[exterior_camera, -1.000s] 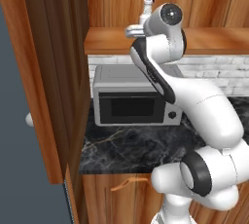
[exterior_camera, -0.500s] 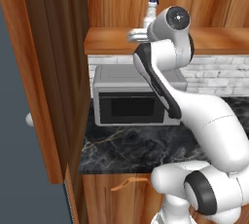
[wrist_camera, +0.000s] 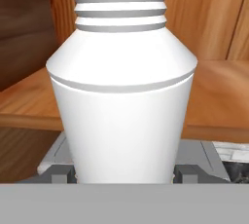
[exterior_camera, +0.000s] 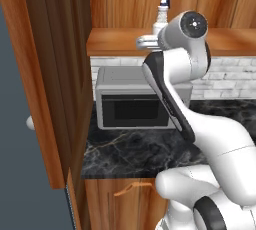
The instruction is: Move the cutting board and knife to the sink. Then move spray from the cabinet to the counter.
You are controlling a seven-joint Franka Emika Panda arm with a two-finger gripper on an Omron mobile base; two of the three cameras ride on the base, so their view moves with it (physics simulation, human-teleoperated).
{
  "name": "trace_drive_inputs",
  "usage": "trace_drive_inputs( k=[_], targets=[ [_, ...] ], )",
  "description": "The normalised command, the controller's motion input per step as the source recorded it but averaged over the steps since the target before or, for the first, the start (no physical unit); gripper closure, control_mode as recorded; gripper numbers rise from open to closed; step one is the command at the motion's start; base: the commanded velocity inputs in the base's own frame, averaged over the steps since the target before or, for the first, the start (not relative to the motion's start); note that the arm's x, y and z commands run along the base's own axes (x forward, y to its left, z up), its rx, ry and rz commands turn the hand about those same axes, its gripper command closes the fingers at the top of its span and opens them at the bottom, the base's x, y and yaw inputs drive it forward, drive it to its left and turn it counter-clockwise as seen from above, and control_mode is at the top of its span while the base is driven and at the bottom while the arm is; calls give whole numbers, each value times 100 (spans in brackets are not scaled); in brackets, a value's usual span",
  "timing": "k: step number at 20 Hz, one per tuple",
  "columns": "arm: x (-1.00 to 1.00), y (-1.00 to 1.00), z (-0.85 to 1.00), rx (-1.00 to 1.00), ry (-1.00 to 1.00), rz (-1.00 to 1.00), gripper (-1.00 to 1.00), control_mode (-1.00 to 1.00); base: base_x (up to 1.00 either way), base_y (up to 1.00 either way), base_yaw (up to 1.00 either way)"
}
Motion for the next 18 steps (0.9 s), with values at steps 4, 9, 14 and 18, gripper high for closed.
trace_drive_inputs(
  k=[4,9,14,18],
  targets=[
    [-49,-10,0,0,1,0,100,-100,0,0,0],
    [-45,-18,0,0,0,0,100,-100,0,0,0],
    [-32,-28,0,0,0,0,100,-100,0,0,0],
    [-27,-35,0,0,0,2,100,-100,0,0,0]
  ],
)
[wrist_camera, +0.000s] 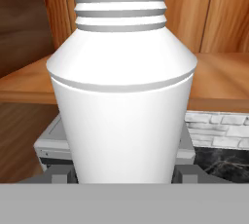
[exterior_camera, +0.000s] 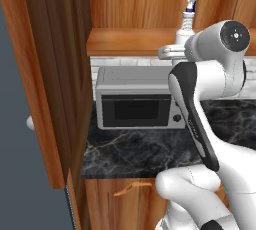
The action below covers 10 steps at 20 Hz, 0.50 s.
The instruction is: Move the cutting board and knife to the sink. Then move spray from the cabinet to the counter.
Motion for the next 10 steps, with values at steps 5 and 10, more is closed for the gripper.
trace_drive_inputs(
  k=[5,10],
  targets=[
    [-24,-37,-3,0,0,3,100,-100,0,0,0],
    [-20,-46,-15,0,0,18,100,-100,0,0,0]
  ],
)
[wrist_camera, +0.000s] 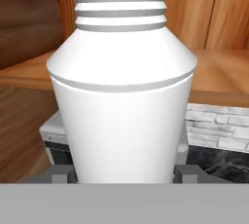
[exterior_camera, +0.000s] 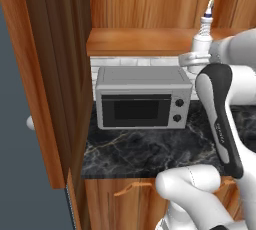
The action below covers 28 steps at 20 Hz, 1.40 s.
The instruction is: Move the cutting board and knife to the sink. Then move spray from the cabinet to the counter.
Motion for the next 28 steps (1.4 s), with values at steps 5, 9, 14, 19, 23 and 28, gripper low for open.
trace_drive_inputs(
  k=[5,9,14,19,23,28],
  targets=[
    [-15,-47,-28,0,0,23,100,-100,0,0,0],
    [-21,-35,-33,2,0,20,100,-100,0,0,0],
    [-21,-36,-34,2,0,14,100,-100,0,0,0],
    [-10,-27,-41,0,3,10,100,-100,0,0,0],
    [-6,-21,-46,0,5,8,100,-100,0,0,0],
    [-2,-10,-55,0,13,6,100,-100,0,0,0]
  ],
)
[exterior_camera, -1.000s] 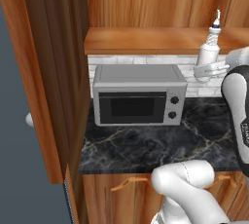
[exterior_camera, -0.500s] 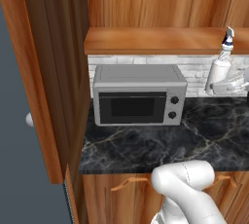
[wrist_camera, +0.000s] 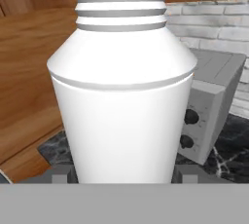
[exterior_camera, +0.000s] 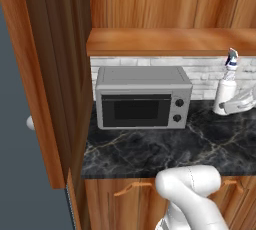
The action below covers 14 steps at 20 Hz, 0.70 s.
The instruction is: Move the cutting board and knife to the sink. Then move spray from the cabinet to the counter.
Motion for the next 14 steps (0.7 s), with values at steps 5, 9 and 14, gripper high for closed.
trace_drive_inputs(
  k=[5,9,14],
  targets=[
    [2,-4,-60,0,18,3,100,-100,0,0,0],
    [9,-4,-54,6,14,3,100,-100,0,0,0],
    [8,-6,-48,5,-2,7,100,-100,0,0,0]
  ],
)
